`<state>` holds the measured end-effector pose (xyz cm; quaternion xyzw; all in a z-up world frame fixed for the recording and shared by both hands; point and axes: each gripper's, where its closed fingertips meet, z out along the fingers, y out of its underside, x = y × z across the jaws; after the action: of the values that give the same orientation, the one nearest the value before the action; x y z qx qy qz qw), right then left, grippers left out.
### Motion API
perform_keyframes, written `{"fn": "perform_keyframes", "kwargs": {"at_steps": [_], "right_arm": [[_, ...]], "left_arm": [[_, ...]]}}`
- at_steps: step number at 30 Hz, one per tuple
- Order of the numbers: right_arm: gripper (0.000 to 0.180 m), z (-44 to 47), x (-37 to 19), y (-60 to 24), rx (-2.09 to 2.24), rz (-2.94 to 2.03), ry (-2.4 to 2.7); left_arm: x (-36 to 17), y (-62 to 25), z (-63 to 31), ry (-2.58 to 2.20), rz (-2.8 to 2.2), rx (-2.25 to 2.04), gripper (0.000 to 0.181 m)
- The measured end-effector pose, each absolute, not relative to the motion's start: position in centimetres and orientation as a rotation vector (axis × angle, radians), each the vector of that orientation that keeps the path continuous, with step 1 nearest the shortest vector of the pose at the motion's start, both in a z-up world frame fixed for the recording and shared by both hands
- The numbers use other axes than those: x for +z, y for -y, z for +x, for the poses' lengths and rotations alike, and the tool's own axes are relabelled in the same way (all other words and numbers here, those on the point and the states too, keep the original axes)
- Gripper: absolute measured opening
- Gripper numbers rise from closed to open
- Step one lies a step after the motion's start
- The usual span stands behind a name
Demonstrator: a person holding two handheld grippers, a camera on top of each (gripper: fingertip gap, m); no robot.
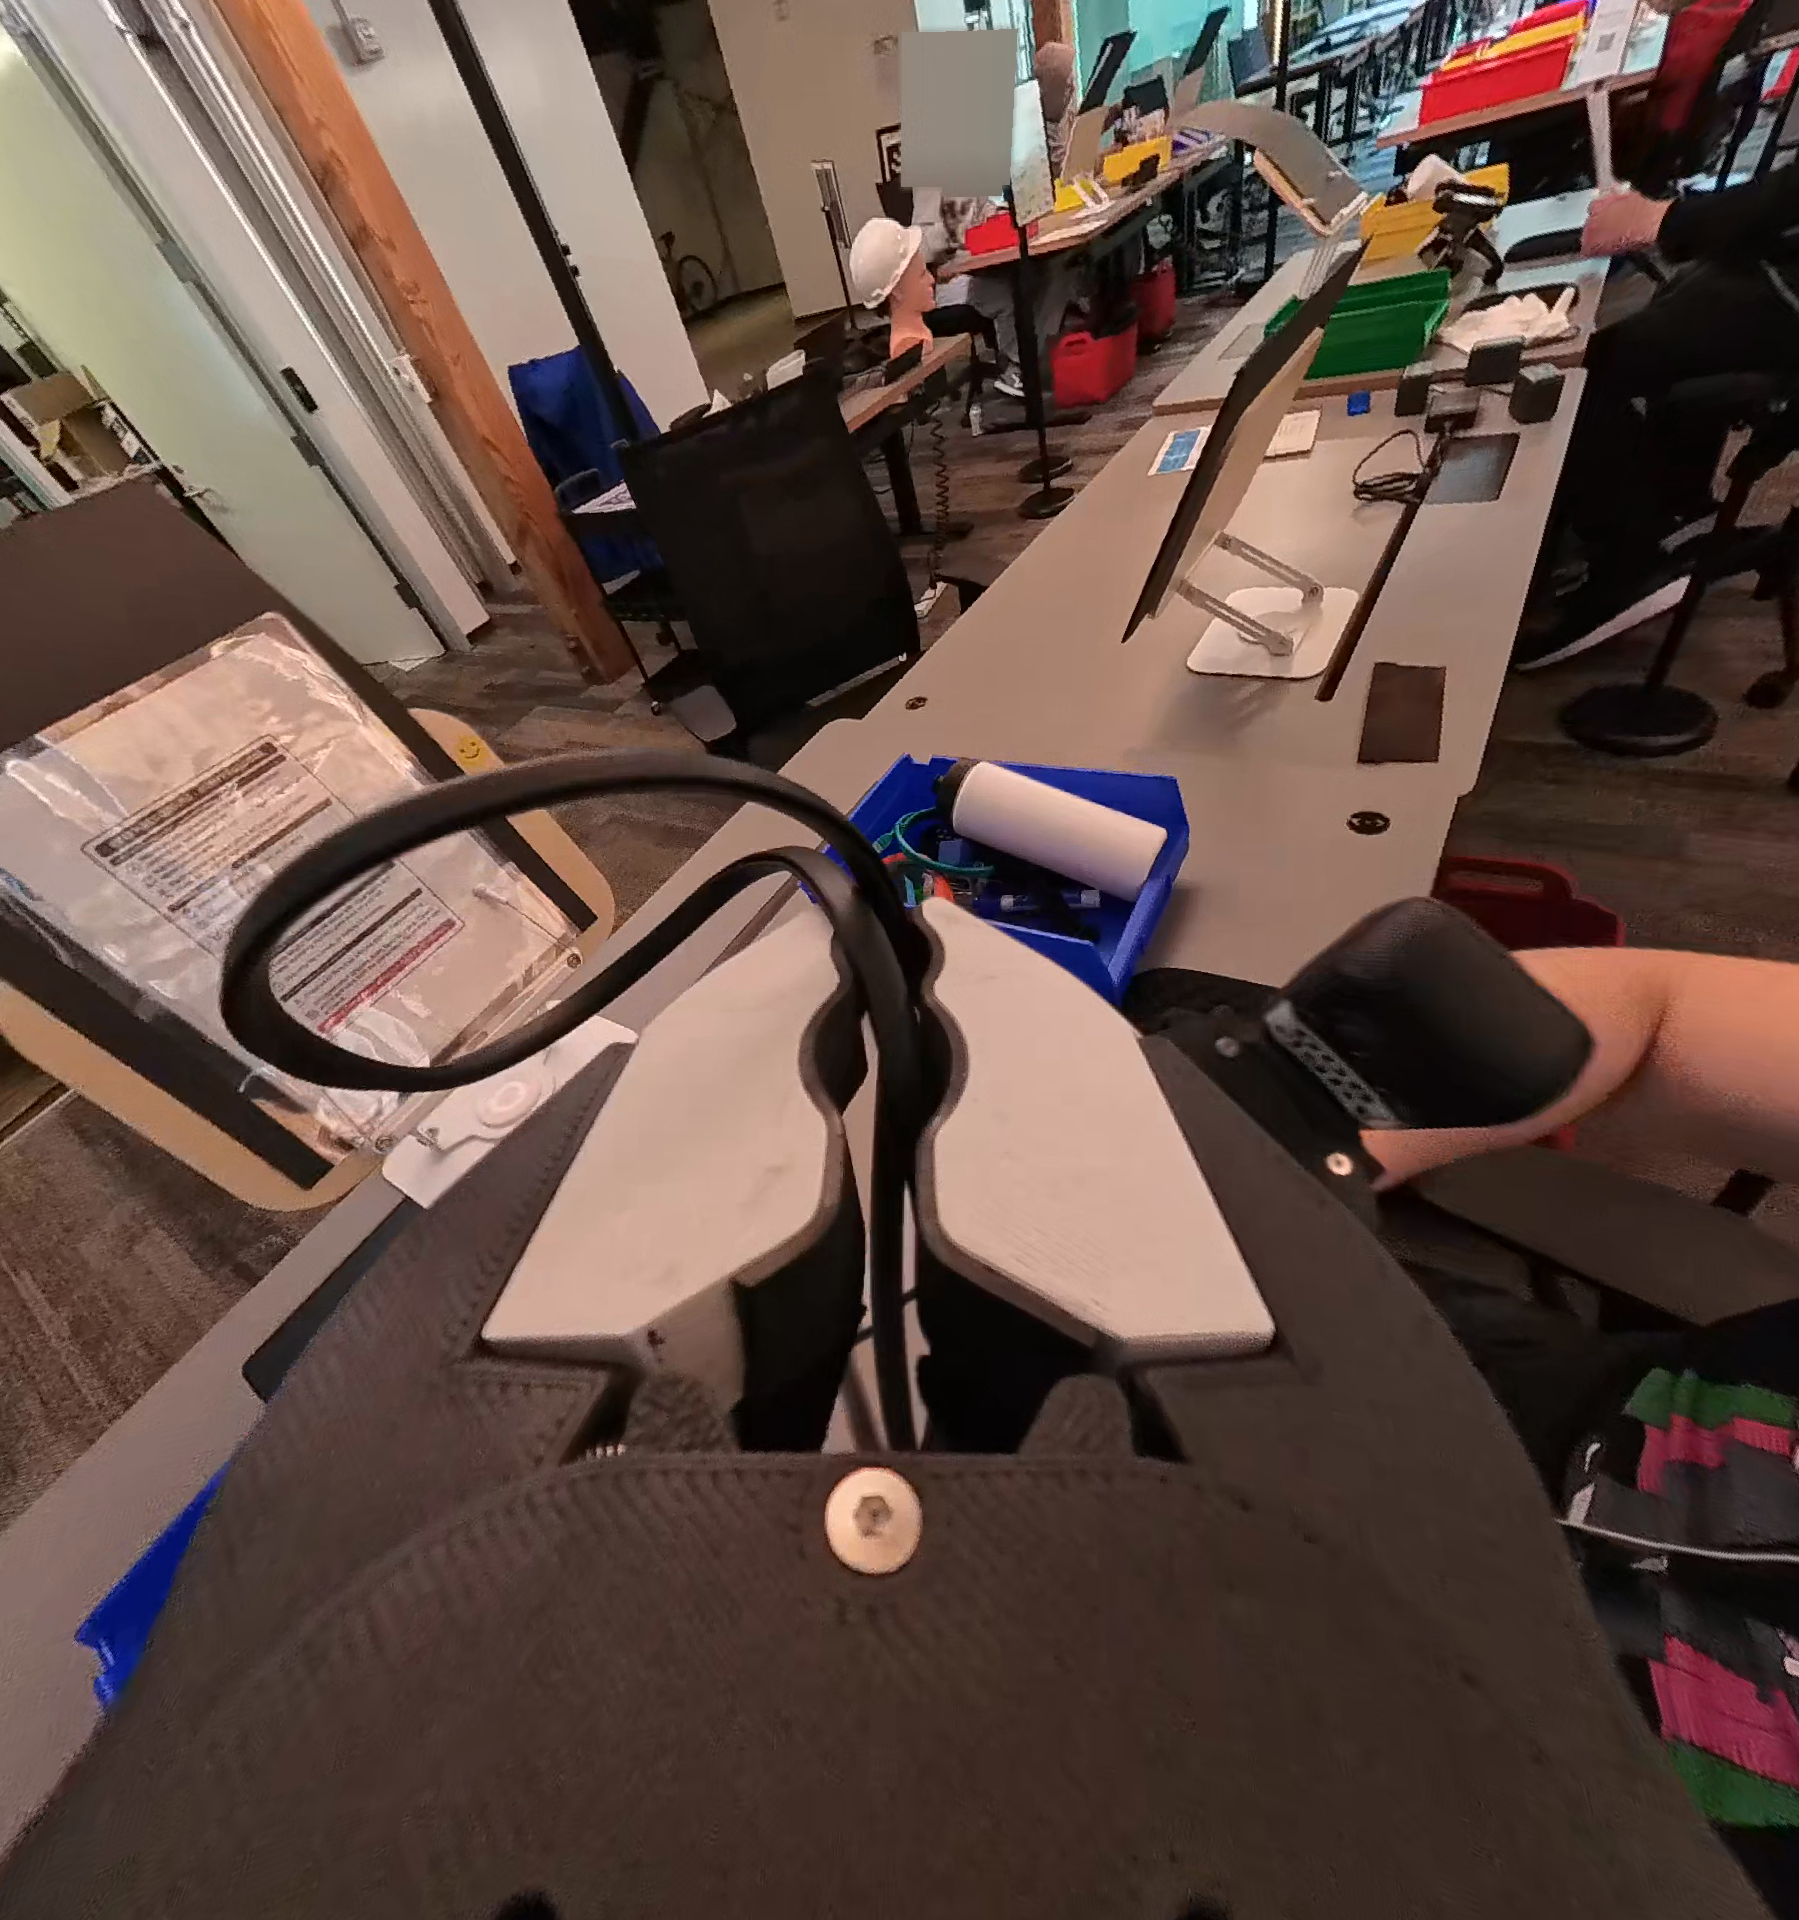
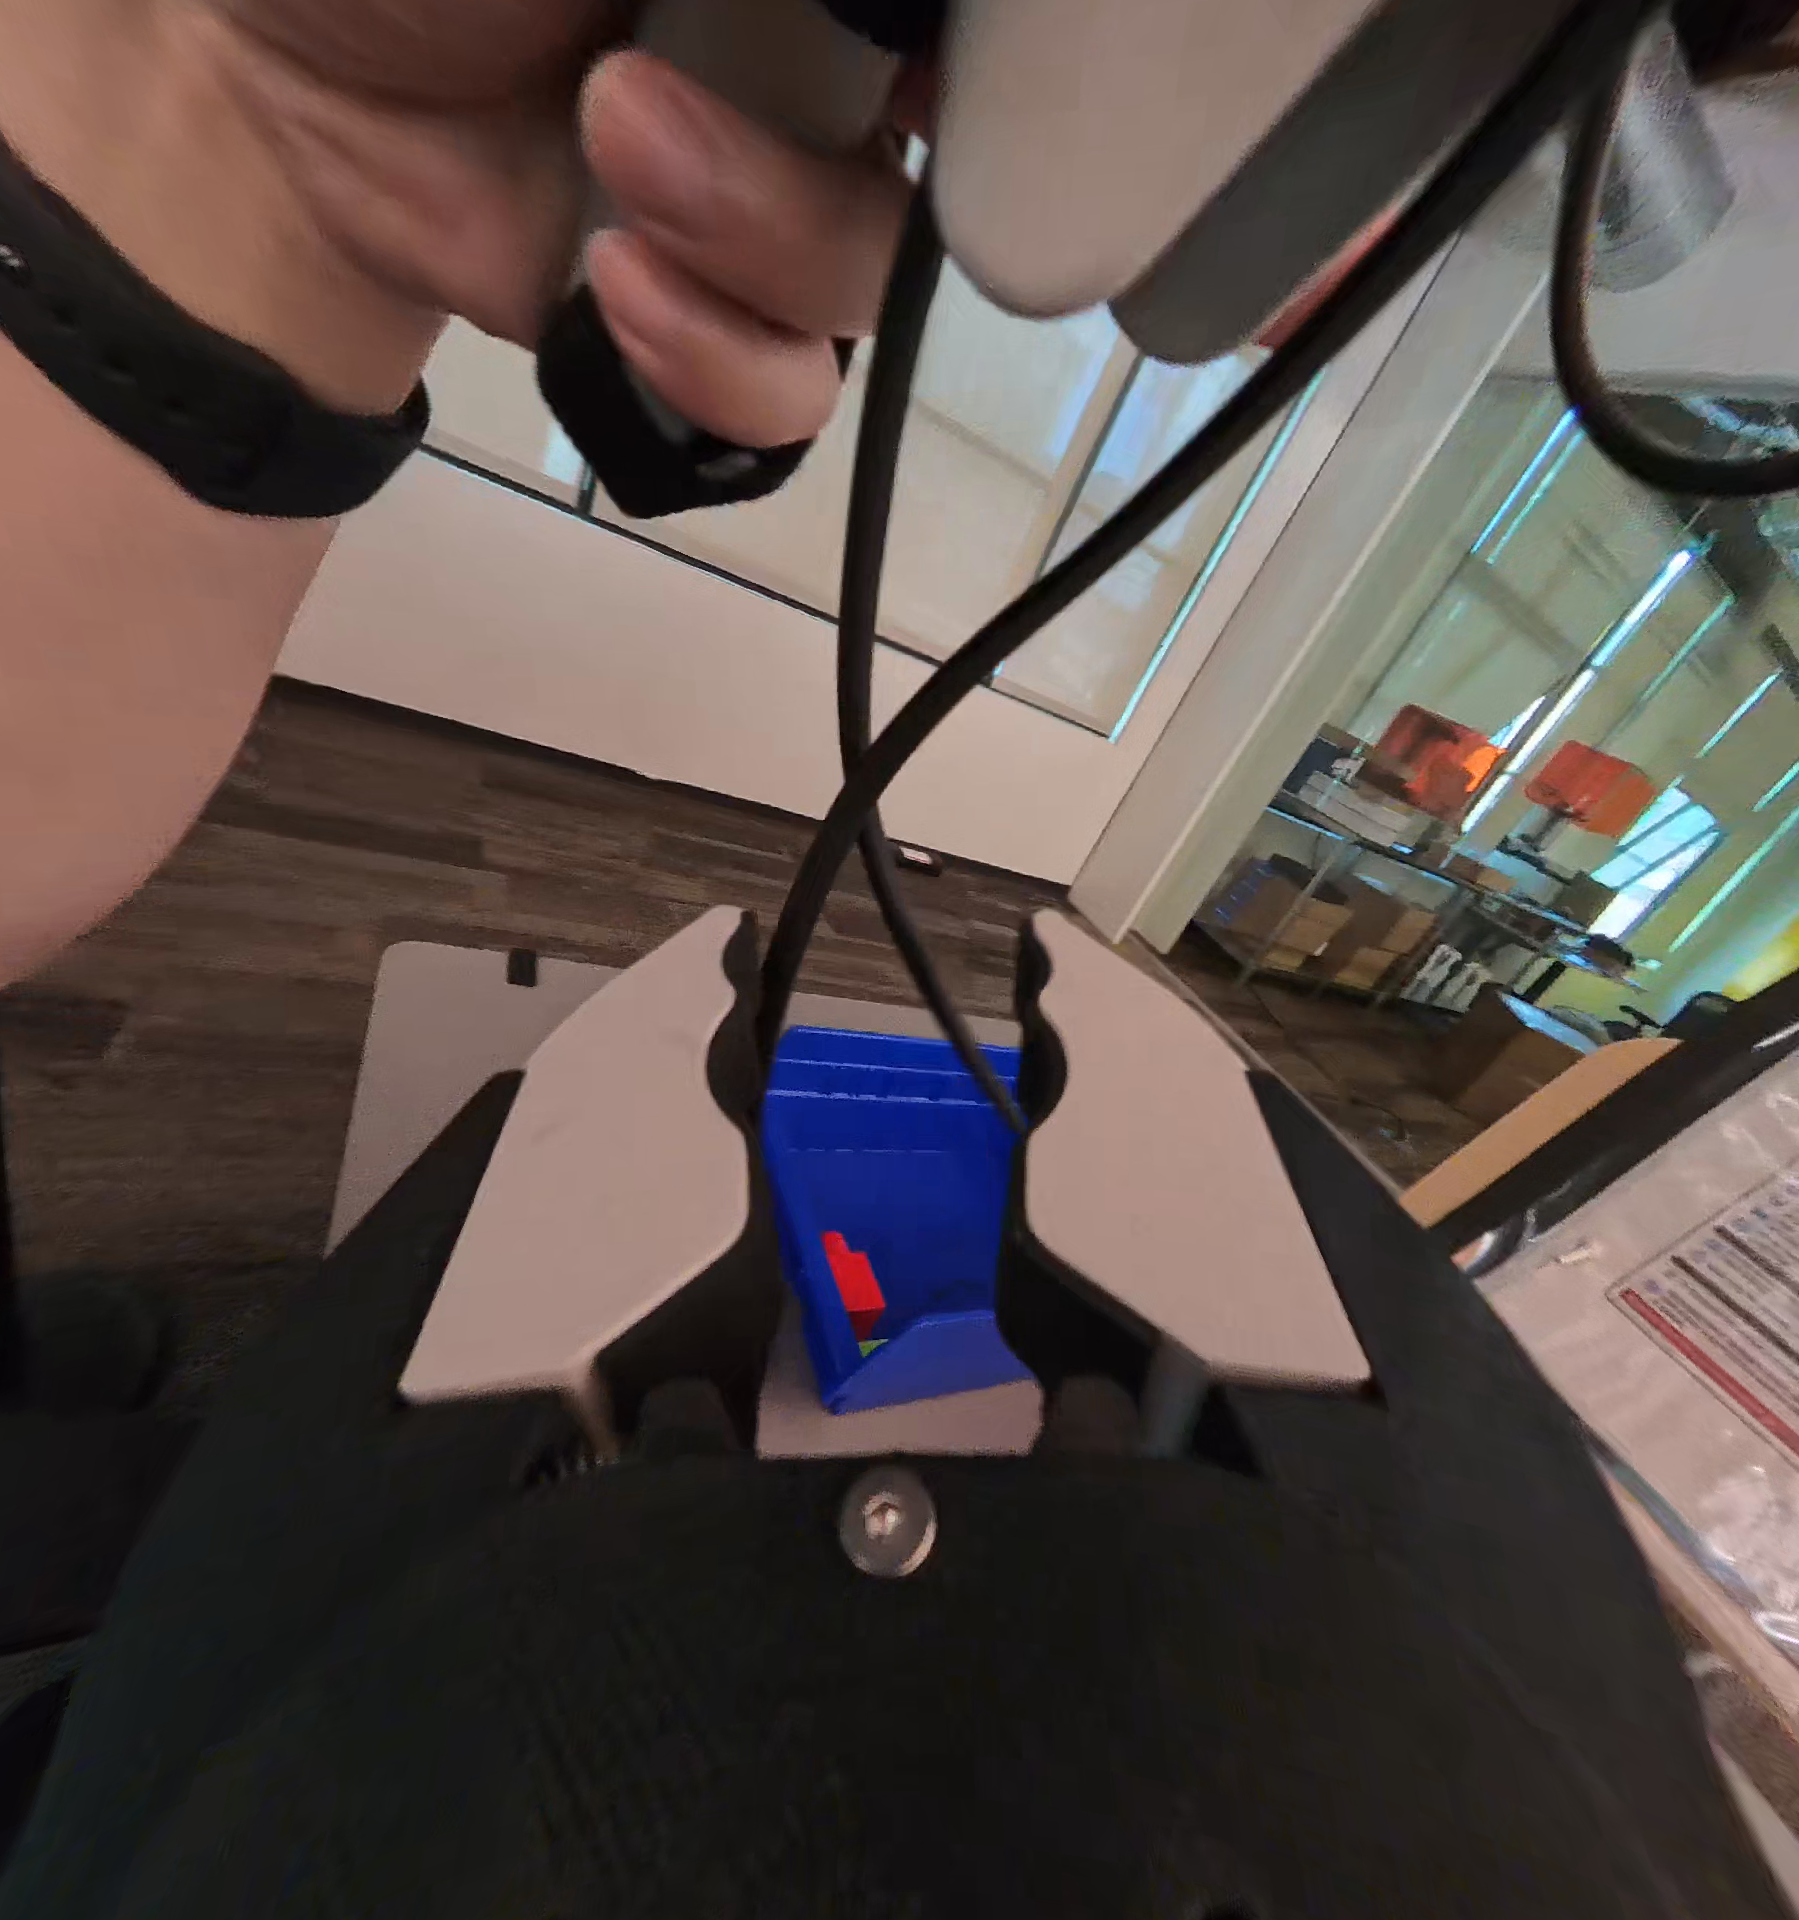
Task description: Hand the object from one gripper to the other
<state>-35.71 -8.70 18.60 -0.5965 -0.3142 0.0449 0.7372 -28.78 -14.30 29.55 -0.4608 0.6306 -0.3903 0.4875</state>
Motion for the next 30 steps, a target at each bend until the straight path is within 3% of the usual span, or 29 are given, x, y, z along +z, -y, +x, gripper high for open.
{"fn": "perform_keyframes", "kwargs": {"at_steps": [2, 5, 8, 11, 13, 15, 17, 25, 30], "right_arm": [[0.03, -35.9, 18.9, 8.7, 0.181, -1.297, 0.703], [0.028, -35.8, 19.4, 8.7, 0.259, -1.29, 0.697], [0.008, -36.0, 19.4, 9.0, 0.307, -1.304, 0.746], [0.008, -35.1, 19.0, 8.7, 0.245, -1.363, 0.777], [0.007, -33.6, 19.2, 8.4, 0.13, -1.378, 0.828], [0.007, -31.2, 20.4, 8.2, -0.008, -1.388, 0.872], [0.007, -28.1, 22.1, 8.1, -0.18, -1.41, 0.918], [0.007, -17.1, 30.5, 10.7, -0.937, -1.392, 1.133], [0.007, -16.3, 32.5, 13.5, -1.108, -1.335, 1.238]], "left_arm": [[29.7, 14.5, -28.4, -1.54, -1.117, -0.94, 0.004], [30.0, 14.8, -28.1, -1.545, -1.109, -0.948, 0.004], [30.2, 15.0, -28.1, -1.544, -1.103, -0.979, 0.004], [30.1, 15.3, -28.5, -1.545, -1.082, -1.014, 0.004], [30.0, 15.2, -29.3, -1.523, -1.048, -1.014, 0.017], [29.2, 14.6, -30.7, -1.491, -1.045, -0.984, 0.043], [27.6, 13.6, -32.6, -1.446, -1.034, -0.942, 0.065], [11.1, 7.0, -38.0, -1.39, -1.36, -0.88, 0.062], [9.2, 5.5, -37.6, -1.374, -1.404, -0.915, 0.059]]}}
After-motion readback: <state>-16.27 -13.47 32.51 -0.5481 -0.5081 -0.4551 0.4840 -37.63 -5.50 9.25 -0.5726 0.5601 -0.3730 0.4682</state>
